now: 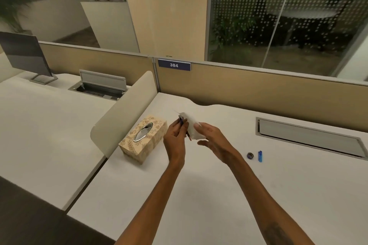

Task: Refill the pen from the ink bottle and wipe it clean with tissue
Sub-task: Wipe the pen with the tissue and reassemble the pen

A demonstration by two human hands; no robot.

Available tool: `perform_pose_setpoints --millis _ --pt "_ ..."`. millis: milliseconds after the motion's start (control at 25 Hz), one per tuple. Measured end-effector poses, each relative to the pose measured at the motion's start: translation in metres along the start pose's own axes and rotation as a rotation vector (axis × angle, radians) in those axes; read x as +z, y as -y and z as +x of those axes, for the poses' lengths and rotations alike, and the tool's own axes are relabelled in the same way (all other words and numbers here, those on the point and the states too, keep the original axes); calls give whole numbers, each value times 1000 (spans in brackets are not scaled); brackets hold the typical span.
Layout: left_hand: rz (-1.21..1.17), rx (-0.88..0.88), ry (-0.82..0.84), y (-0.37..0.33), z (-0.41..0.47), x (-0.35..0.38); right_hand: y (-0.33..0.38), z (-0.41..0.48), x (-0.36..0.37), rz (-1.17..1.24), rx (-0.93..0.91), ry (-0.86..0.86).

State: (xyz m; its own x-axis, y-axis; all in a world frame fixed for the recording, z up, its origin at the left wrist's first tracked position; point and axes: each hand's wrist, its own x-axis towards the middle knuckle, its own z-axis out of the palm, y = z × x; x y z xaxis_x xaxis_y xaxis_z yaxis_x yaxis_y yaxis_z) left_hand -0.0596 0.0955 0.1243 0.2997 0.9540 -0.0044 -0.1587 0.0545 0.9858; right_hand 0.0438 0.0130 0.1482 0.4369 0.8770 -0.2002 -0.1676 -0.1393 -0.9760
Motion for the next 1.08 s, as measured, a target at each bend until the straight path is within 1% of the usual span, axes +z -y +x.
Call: perform_pose_setpoints --millis 40,120,240,320,400,480,520,600,640,720,800,920,960,1080 --pt "-1 -2 11 -2 -4 6 -1 -5 -5 -87 -31 5" --pt "17 3 28 -6 -12 16 -3 -11 -14 -211 -91 -88" --pt "76 14 77 -10 -22 27 -2 -17 -30 -253 -82 -293" --pt "85 29 99 -13 -29 32 0 -22 -37 -262 -100 -341" --pt "75 45 85 -16 -33 35 1 -28 -44 -287 -184 -395" --pt "42 64 50 -20 -35 37 0 -29 -54 -420 -262 -484" --pt "19 79 35 -22 -35 37 -2 -29 -60 -505 -276 -520" --pt "10 131 32 -29 -36 37 -6 -29 -70 -600 -273 -533" --pt "33 160 48 -32 -37 38 -9 -29 -73 -601 -261 -530" --pt "91 198 123 -36 -40 43 -6 -31 -74 -520 -246 -511" --pt "153 217 193 -37 -44 49 0 -33 -74 -368 -229 -449" --pt "224 226 219 -38 -50 58 11 -39 -78 -125 -173 -342" --pt "236 234 221 -38 -52 60 14 -42 -80 -82 -184 -325" --pt "269 270 229 -38 -54 64 22 -53 -83 -84 -223 -306"
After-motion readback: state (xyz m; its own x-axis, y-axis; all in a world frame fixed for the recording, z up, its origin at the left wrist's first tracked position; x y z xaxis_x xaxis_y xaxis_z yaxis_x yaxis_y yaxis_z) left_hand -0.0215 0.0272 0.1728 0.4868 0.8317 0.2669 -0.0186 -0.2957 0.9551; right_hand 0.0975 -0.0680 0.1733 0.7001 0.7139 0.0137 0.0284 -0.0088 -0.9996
